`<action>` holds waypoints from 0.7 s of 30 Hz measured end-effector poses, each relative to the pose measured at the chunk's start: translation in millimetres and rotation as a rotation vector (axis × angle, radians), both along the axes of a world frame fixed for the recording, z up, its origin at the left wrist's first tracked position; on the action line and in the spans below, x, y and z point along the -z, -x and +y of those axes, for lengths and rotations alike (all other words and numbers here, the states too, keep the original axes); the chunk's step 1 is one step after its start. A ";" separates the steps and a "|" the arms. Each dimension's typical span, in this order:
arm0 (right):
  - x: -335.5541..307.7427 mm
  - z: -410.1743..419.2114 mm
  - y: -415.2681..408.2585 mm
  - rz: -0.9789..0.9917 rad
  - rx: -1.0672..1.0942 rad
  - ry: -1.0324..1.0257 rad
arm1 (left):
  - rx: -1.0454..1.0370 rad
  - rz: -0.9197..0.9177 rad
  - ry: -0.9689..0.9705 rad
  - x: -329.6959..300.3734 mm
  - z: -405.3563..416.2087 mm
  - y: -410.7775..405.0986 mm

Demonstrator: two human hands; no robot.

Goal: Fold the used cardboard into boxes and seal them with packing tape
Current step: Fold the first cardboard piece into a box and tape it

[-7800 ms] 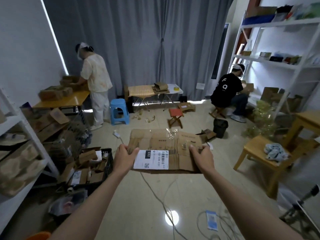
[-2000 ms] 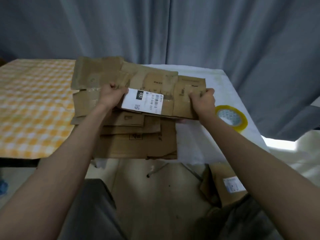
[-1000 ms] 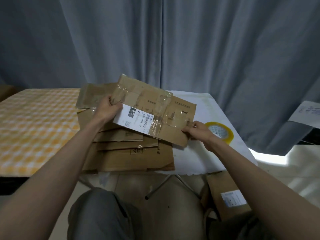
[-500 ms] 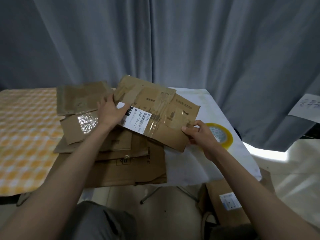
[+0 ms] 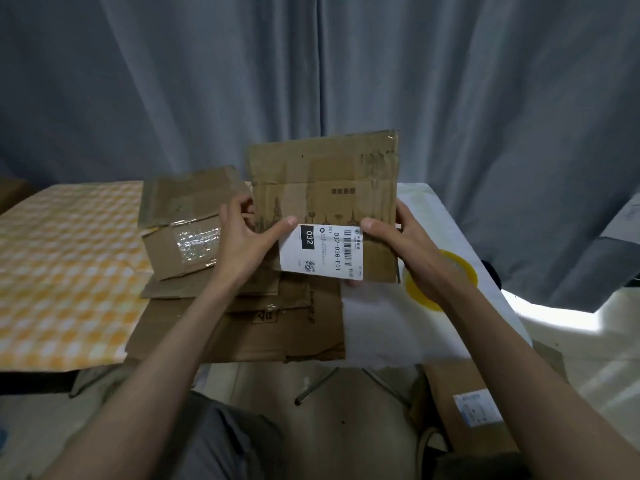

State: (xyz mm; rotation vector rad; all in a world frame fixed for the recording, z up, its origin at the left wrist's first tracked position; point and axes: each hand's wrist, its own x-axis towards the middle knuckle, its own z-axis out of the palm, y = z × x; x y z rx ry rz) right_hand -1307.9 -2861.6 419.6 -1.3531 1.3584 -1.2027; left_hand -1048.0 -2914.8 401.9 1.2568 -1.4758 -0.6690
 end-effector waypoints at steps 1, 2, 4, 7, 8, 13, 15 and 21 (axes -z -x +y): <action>1.7 6.0 2.3 -0.025 0.004 0.007 | 0.017 0.036 -0.007 2.4 6.2 -0.1; 5.1 11.6 6.1 -0.072 0.011 0.014 | 0.045 0.076 -0.012 4.8 12.5 0.2; 11.6 23.7 12.8 -0.195 0.024 0.038 | 0.088 0.129 -0.013 12.3 25.0 5.5; 15.7 33.6 19.8 -0.261 0.071 0.089 | 0.046 0.194 -0.061 32.7 45.2 21.9; 15.2 34.7 20.5 -0.267 0.096 0.103 | 0.012 0.186 -0.067 40.7 52.2 28.1; 9.0 28.9 17.3 -0.264 0.189 0.160 | 0.023 -0.321 0.028 80.5 75.4 62.2; 10.0 24.1 12.2 -0.272 0.236 0.166 | 0.075 -0.599 0.027 89.2 76.8 76.2; 42.3 20.2 -24.4 -0.228 0.380 0.172 | -0.066 -1.136 0.089 88.3 57.7 93.6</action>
